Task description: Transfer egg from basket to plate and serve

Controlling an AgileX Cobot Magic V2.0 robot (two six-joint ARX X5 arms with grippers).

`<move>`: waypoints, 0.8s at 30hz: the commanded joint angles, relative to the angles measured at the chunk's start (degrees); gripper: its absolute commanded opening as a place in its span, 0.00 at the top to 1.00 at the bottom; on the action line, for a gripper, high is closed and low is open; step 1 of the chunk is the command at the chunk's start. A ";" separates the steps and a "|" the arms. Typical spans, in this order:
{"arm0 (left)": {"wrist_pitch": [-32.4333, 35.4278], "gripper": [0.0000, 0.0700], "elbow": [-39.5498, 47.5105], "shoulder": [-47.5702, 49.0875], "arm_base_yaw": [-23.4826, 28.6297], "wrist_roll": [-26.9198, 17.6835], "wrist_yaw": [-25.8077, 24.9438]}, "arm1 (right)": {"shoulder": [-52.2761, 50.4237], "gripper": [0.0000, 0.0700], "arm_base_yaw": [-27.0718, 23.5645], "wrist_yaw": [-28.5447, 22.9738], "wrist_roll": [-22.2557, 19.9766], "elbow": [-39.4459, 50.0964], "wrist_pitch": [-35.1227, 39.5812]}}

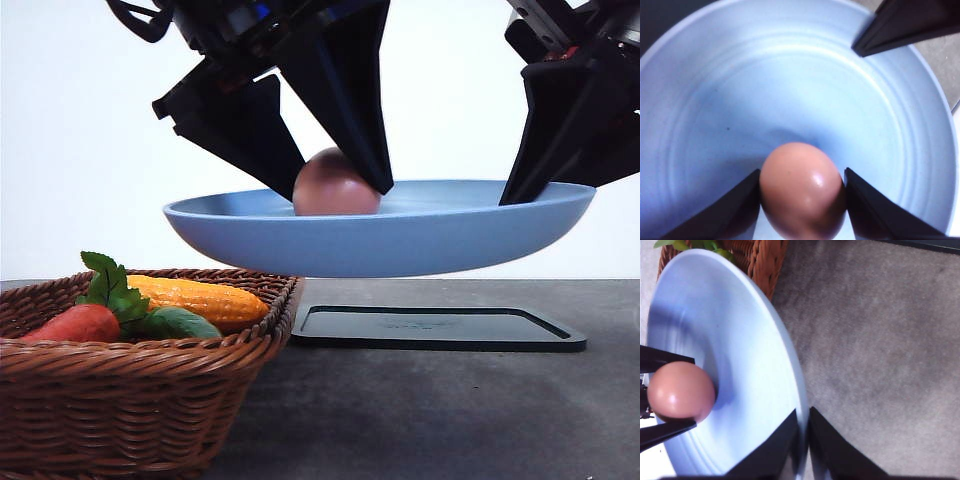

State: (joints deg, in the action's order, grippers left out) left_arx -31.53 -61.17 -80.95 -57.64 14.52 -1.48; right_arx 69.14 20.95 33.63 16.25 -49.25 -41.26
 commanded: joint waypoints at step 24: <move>-6.31 0.37 -7.34 13.30 -0.59 2.58 8.61 | 2.89 1.00 -1.16 1.86 -0.84 -1.25 4.58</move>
State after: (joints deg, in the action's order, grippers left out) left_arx -37.76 -67.23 -67.83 -57.65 17.53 6.00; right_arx 70.93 19.89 34.69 15.64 -49.28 -37.53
